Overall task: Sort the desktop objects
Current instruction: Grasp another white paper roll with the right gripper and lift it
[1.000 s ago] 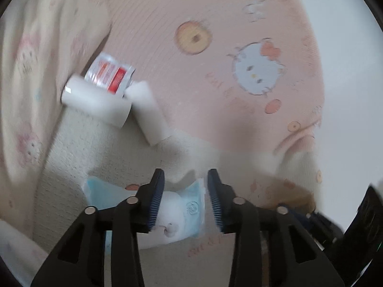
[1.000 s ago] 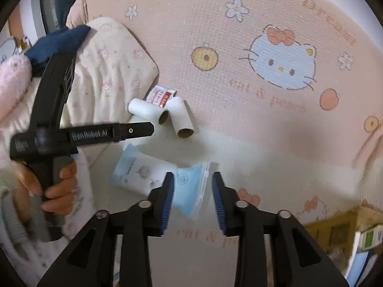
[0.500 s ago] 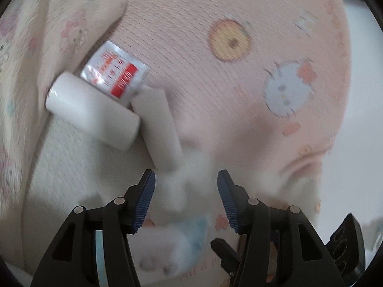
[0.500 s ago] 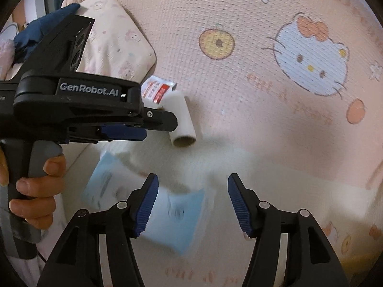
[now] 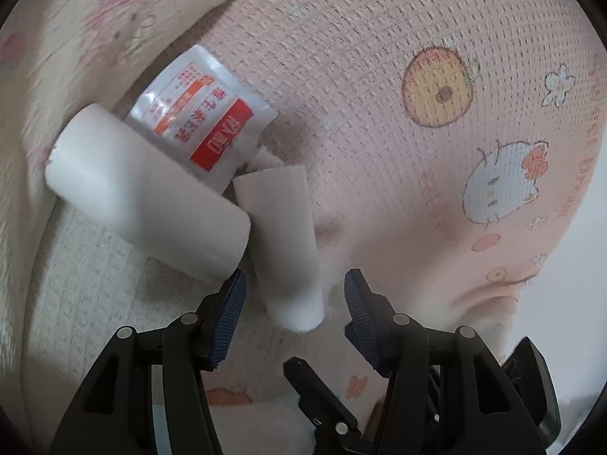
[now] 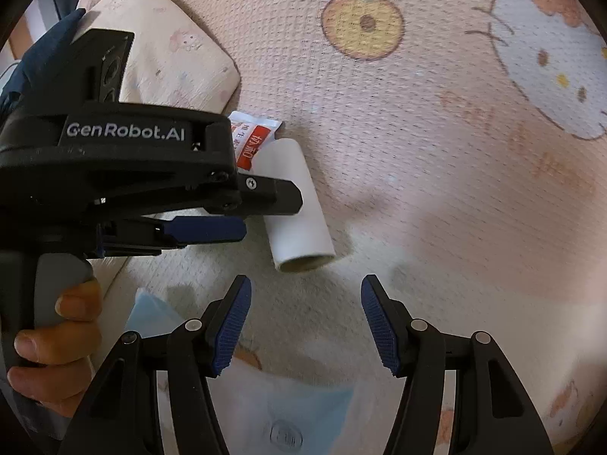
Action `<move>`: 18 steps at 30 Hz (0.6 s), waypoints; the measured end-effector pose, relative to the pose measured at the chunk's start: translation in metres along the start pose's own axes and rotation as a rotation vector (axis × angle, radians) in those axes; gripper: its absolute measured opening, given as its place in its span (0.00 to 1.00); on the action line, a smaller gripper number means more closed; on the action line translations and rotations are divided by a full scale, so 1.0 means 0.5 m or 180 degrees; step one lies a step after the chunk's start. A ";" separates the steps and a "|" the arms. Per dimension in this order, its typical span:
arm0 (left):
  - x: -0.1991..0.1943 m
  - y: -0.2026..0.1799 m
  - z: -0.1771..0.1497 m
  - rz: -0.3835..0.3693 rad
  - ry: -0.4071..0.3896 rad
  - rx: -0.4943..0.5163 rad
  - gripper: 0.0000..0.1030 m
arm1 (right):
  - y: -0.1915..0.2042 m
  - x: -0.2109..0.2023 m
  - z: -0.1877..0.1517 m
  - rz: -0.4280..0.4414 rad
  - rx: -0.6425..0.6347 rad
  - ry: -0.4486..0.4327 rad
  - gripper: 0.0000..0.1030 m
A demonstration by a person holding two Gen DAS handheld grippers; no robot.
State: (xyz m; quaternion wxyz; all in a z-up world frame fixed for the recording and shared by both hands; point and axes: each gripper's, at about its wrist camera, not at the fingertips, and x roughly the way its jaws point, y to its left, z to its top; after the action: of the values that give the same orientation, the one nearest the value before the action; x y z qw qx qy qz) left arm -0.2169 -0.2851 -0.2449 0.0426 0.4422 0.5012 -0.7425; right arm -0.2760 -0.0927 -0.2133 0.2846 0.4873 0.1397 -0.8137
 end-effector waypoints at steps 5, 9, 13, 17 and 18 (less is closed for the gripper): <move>0.013 0.001 0.003 -0.0032 0.0038 -0.0028 0.56 | -0.018 0.019 0.020 0.0085 0.0090 -0.0039 0.56; 0.022 0.009 0.006 -0.0088 0.0090 -0.0122 0.29 | -0.017 0.023 0.031 0.0293 -0.0036 -0.0104 0.56; 0.027 0.002 0.003 -0.0111 0.0104 -0.0068 0.27 | -0.004 0.038 0.032 0.0254 -0.0246 -0.0004 0.56; 0.028 -0.013 -0.003 -0.0076 0.0120 0.0082 0.27 | -0.012 0.049 0.030 0.0210 -0.0252 0.0066 0.52; 0.028 -0.017 -0.004 -0.0083 0.0123 0.0105 0.27 | -0.015 0.050 0.031 0.0197 -0.0247 0.0076 0.44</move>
State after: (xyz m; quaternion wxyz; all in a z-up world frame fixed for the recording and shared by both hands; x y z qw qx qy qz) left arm -0.2284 -0.2741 -0.2489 0.0159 0.4506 0.4954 -0.7425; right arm -0.3008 -0.1028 -0.2279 0.3267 0.4896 0.1593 -0.7926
